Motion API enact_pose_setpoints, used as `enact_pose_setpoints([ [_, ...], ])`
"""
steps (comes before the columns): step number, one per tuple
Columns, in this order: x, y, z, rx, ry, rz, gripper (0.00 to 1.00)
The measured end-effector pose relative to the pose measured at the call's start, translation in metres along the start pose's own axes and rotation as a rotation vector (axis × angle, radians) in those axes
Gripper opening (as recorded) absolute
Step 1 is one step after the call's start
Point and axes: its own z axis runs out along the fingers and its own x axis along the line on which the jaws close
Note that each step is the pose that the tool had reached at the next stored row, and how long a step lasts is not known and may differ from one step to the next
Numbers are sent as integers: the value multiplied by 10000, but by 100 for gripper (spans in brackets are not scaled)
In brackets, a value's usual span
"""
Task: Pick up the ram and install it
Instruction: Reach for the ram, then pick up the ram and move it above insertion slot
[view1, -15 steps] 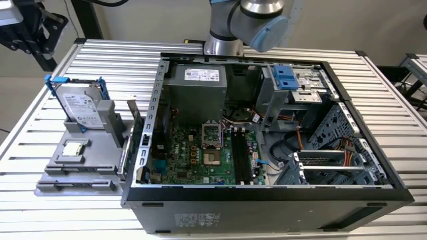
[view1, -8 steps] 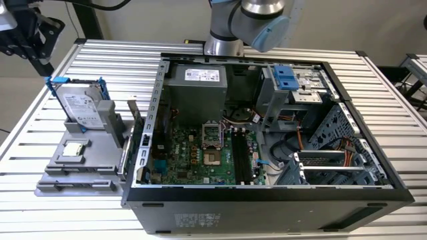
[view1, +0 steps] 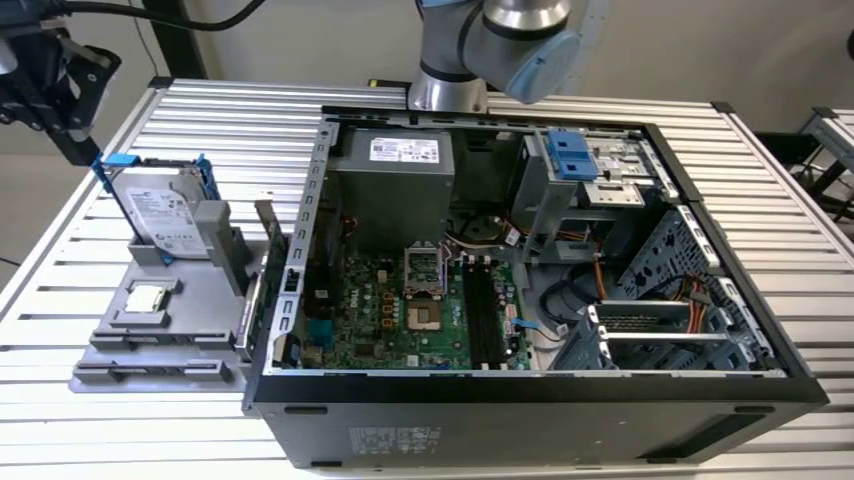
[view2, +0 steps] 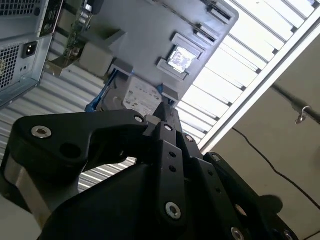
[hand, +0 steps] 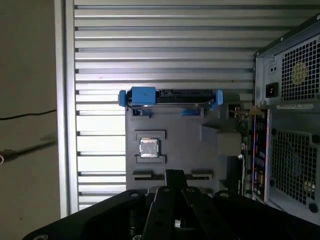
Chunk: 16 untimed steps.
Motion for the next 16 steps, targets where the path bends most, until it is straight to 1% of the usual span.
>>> enact_pose_setpoints([
  [4,-2,-100,-5,0,1,-1,0],
  [10,-6,-302,-13,0,0,-1,0],
  [16,-10,-472,-20,0,6,0,0],
])
